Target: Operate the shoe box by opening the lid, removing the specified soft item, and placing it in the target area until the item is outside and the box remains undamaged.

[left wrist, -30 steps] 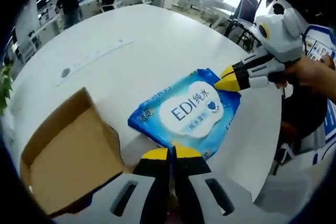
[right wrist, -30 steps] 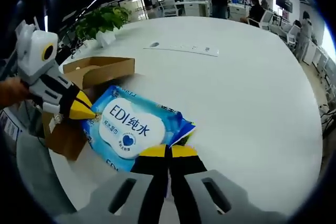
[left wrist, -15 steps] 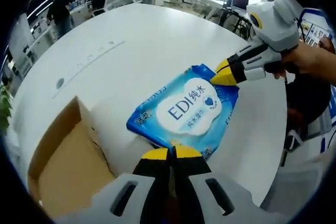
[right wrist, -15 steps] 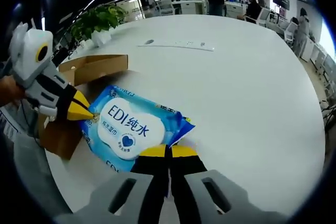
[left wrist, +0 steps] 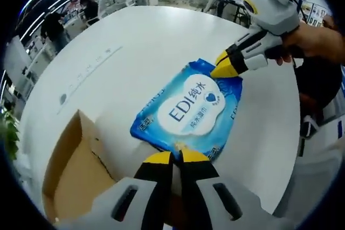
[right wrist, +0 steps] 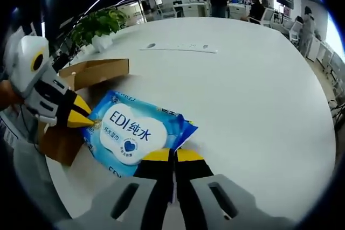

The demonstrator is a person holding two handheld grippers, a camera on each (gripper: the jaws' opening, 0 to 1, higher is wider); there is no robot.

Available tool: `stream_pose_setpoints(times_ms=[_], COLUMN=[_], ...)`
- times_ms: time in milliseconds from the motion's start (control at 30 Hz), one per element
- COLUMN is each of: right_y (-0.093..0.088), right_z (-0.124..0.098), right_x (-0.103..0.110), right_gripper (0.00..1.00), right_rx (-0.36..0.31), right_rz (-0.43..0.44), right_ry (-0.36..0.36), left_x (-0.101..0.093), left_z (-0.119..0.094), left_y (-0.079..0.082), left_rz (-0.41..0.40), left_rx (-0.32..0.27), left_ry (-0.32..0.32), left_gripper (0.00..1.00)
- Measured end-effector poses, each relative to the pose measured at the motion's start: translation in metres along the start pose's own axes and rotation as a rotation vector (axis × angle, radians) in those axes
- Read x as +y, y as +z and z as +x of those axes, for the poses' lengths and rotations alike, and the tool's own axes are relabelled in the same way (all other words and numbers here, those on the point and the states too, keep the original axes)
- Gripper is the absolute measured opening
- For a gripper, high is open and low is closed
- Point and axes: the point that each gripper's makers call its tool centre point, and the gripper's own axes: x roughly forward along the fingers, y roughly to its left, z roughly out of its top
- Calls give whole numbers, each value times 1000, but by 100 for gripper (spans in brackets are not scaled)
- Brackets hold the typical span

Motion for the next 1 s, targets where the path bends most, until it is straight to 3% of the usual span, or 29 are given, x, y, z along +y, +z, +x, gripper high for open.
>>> stream_pose_setpoints(times_ms=[233,533,1000], right_y=[2,8,24], right_z=[-4,-17,-47], right_x=[1,10,29], right_gripper=[3,11,17], right_rx=[-7,-29,-67], right_rz=[-47,-125,-197], right_ry=[-7,-13,-13], left_x=[3,-1,-3], left_z=[-9,-25,-59], left_y=[-1,9,14], left_rz=[33,-1,35], left_rx=[1,-54,-123], left_ry=[16,-2,-19], left_gripper=[5,11,20])
